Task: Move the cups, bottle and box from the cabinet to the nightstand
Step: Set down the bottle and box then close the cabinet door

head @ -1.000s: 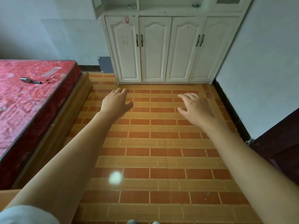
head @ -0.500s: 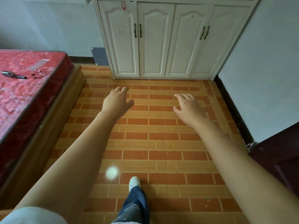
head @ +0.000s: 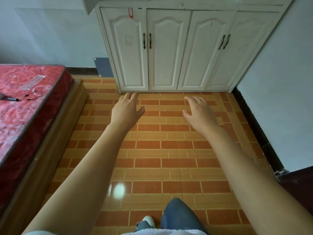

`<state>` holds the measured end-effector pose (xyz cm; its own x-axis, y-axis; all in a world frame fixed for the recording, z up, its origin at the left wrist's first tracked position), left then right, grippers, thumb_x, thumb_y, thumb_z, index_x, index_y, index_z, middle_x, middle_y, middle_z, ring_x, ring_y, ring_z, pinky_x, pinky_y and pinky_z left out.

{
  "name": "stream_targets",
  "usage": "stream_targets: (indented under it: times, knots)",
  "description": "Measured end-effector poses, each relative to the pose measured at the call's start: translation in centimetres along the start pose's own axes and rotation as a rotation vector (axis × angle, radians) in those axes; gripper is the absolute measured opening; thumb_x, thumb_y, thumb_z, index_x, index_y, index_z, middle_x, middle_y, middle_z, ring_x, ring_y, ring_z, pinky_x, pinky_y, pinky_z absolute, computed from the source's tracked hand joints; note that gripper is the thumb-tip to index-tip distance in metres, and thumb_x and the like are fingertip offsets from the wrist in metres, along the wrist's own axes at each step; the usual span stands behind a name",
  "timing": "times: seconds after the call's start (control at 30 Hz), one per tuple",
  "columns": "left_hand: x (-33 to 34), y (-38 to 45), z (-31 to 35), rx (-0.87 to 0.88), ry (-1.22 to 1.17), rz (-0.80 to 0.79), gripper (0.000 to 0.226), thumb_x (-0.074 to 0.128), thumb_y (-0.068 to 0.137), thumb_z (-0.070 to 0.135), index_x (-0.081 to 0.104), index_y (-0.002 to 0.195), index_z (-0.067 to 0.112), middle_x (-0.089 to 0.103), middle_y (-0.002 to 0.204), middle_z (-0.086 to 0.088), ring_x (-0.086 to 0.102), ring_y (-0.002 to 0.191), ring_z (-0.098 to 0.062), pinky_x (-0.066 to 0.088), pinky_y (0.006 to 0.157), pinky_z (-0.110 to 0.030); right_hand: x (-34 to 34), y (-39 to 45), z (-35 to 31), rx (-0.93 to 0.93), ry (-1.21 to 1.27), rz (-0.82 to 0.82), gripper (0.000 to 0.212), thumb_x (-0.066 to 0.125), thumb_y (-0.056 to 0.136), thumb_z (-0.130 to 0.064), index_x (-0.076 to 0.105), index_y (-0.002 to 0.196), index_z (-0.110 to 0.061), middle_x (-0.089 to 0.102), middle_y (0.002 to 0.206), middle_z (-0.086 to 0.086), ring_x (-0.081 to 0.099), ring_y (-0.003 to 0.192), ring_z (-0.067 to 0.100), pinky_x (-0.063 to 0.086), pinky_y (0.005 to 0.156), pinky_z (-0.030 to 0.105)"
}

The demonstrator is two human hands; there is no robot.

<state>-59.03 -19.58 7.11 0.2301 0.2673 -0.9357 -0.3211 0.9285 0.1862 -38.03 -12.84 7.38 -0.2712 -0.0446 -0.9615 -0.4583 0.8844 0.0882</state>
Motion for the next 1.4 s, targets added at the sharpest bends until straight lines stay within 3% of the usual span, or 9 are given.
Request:
stream_targets:
  times: [0.57,0.77,1.4]
  knots:
    - [5.7,28.0,2.0,-0.026,0.081,-0.023,0.054,0.054,0.09,0.036,0.037,0.137,0.015,0.047,0.136,-0.01,0.047,0.122,-0.028,0.048,0.089,-0.041,-0.3,28.8,9.7,-0.12,0.007,-0.03,0.05,0.048,0.093,-0.028,0.035,0.138,-0.013,0.042,0.144,0.006,0.031,0.136,0.024,0.027,0.112,0.038]
    - [7.1,35.5,1.7,-0.036,0.129,-0.029,0.054,0.054,0.09,0.037,0.037,0.136,0.017,0.045,0.138,-0.009,0.044,0.125,-0.027,0.045,0.095,-0.041,-0.5,37.1,11.8,-0.17,-0.003,-0.063,0.049,0.047,0.092,-0.026,0.035,0.138,-0.013,0.042,0.143,0.006,0.031,0.135,0.023,0.028,0.11,0.038]
    - [11.6,64.8,-7.7,-0.004,0.146,-0.081,0.055,0.052,0.09,0.038,0.036,0.138,0.013,0.041,0.143,-0.01,0.036,0.133,-0.028,0.031,0.109,-0.041,2.9,67.9,8.7,-0.266,-0.035,-0.099,0.05,0.046,0.092,-0.027,0.033,0.139,-0.013,0.04,0.144,0.006,0.029,0.137,0.022,0.025,0.111,0.037]
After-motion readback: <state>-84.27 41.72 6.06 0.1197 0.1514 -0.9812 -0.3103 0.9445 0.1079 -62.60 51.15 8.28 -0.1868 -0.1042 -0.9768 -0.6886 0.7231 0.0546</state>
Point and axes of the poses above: each hand's wrist, its own y-axis towards the middle knuckle, its own x-axis out of the palm, z = x × y, the point moved 2 cm from there along y, towards the middle knuckle
